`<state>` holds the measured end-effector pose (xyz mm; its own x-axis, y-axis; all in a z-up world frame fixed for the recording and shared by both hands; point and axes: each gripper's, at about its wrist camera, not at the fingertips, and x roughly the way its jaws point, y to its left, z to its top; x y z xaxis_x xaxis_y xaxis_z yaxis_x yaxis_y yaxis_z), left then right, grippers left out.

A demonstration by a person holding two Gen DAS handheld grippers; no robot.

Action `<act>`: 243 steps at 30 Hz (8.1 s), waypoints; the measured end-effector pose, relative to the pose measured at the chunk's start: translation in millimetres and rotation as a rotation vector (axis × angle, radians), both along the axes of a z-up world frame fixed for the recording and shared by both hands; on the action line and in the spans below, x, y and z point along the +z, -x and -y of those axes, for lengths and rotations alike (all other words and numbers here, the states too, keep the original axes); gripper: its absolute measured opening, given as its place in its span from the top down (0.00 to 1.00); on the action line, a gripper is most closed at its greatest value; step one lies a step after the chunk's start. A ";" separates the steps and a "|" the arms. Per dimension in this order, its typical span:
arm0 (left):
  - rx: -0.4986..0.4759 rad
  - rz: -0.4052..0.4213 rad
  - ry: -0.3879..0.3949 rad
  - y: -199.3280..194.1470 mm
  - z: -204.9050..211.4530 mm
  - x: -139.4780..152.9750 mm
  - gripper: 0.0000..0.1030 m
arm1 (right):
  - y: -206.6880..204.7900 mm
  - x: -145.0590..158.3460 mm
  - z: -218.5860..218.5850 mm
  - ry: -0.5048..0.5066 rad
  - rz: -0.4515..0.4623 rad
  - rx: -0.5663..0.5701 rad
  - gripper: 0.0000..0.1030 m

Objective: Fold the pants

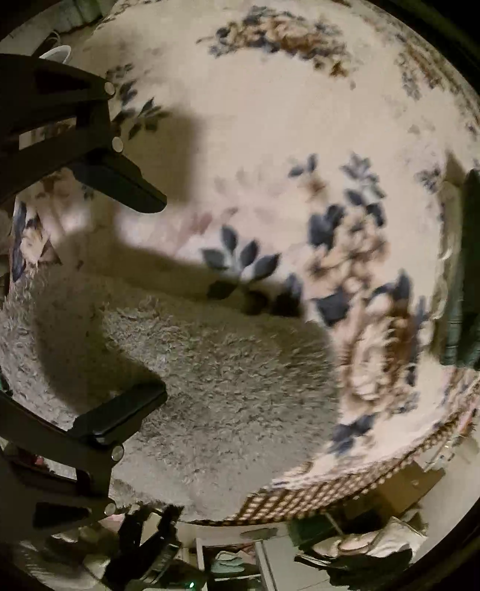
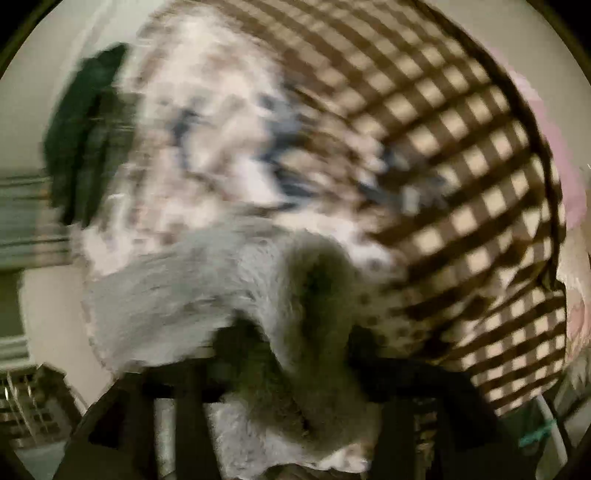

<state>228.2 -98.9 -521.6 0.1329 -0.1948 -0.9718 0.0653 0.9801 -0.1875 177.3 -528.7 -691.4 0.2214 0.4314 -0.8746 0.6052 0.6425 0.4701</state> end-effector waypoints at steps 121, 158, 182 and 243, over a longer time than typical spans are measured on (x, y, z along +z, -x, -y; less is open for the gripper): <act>-0.110 0.112 0.760 -188.8 -80.3 222.6 0.55 | -117.8 272.1 -144.4 -0.120 0.505 0.000 0.56; 0.021 0.240 0.074 -504.8 -111.2 118.0 0.29 | -529.6 238.5 -249.4 0.258 0.380 0.303 0.09; 0.048 0.608 -0.183 -268.1 -82.2 346.5 0.26 | -228.7 532.6 -286.0 0.800 0.621 0.223 0.00; 0.074 0.770 -0.214 -89.7 -104.7 469.1 0.06 | -12.4 705.3 -337.6 0.819 0.786 0.269 0.00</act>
